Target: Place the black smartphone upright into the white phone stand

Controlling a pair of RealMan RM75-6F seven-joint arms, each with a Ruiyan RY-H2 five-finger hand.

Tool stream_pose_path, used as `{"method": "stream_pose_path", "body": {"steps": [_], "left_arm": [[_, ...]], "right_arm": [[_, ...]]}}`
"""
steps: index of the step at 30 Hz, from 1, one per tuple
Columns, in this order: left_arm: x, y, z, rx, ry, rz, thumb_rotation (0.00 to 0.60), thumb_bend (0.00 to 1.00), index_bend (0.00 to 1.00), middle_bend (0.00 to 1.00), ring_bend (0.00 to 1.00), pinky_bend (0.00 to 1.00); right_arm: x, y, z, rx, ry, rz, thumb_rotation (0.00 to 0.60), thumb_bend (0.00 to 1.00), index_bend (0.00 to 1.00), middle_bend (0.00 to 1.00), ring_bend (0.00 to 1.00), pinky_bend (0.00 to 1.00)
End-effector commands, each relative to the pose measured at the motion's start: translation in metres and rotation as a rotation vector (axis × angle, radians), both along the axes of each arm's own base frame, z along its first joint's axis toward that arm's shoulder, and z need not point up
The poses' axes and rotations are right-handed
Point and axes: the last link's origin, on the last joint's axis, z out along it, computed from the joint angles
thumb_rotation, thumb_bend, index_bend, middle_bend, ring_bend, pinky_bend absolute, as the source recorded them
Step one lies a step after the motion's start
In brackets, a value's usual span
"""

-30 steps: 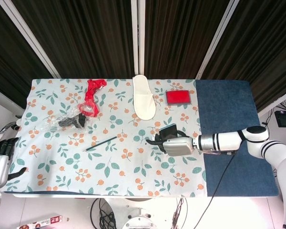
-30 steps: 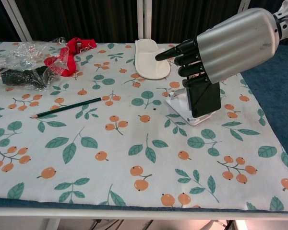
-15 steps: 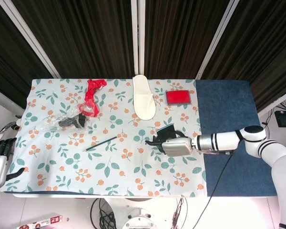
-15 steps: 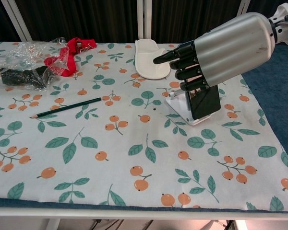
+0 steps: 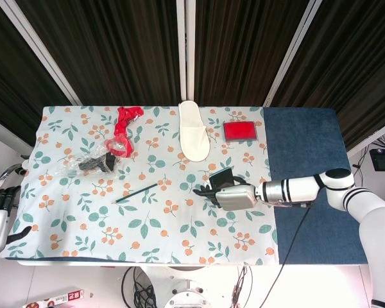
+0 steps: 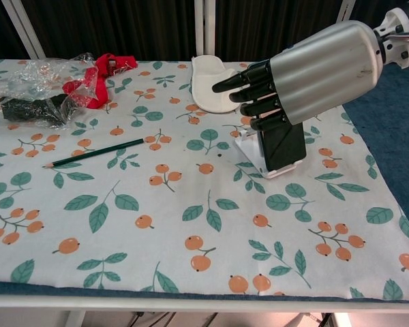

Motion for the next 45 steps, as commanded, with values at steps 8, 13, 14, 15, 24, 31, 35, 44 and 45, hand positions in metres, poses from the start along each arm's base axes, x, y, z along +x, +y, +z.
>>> {"method": "stream_pose_path", "body": {"steps": [8, 13, 14, 15, 24, 31, 35, 44, 45], "left_arm": [[0.000, 0.000, -0.002, -0.005, -0.001, 0.003, 0.600, 0.00, 0.12, 0.16, 0.13, 0.23], [0.000, 0.000, -0.002, -0.008, 0.000, 0.007, 0.600, 0.00, 0.12, 0.16, 0.13, 0.23], [0.000, 0.000, -0.002, -0.009, 0.001, 0.008, 0.600, 0.00, 0.12, 0.16, 0.13, 0.23], [0.000, -0.001, -0.002, -0.010, 0.002, 0.009, 0.600, 0.00, 0.12, 0.16, 0.13, 0.23], [0.000, -0.001, -0.002, -0.012, 0.003, 0.013, 0.600, 0.00, 0.12, 0.16, 0.13, 0.23], [0.001, 0.000, -0.004, -0.014, -0.002, 0.012, 0.600, 0.00, 0.12, 0.16, 0.13, 0.24], [0.001, 0.000, -0.005, -0.016, -0.005, 0.012, 0.600, 0.00, 0.12, 0.16, 0.13, 0.24], [0.002, 0.001, -0.003, -0.006, -0.012, 0.005, 0.600, 0.00, 0.12, 0.16, 0.13, 0.24], [0.002, 0.001, -0.003, -0.006, -0.012, 0.005, 0.600, 0.00, 0.12, 0.16, 0.13, 0.24]], "right_arm": [[-0.005, 0.001, 0.000, 0.002, 0.007, -0.014, 0.600, 0.47, 0.55, 0.22, 0.08, 0.00], [-0.008, 0.000, -0.001, -0.013, 0.014, -0.012, 0.600, 0.39, 0.16, 0.07, 0.00, 0.00], [-0.008, 0.000, -0.001, -0.014, 0.014, -0.013, 0.600, 0.38, 0.10, 0.05, 0.00, 0.00], [-0.009, 0.000, -0.001, -0.014, 0.014, -0.014, 0.600, 0.37, 0.04, 0.03, 0.00, 0.00], [-0.010, 0.002, 0.000, -0.010, 0.011, -0.027, 0.600, 0.32, 0.00, 0.00, 0.00, 0.00], [-0.010, 0.004, 0.008, -0.011, -0.014, -0.033, 0.600, 0.30, 0.00, 0.00, 0.00, 0.00], [-0.004, 0.006, 0.023, -0.026, -0.087, -0.045, 0.600, 0.29, 0.00, 0.00, 0.00, 0.00], [-0.023, 0.041, 0.084, -0.109, -0.475, -0.311, 0.600, 0.24, 0.00, 0.00, 0.00, 0.00], [-0.027, 0.046, 0.090, -0.121, -0.531, -0.354, 0.600, 0.24, 0.00, 0.00, 0.00, 0.00]]}}
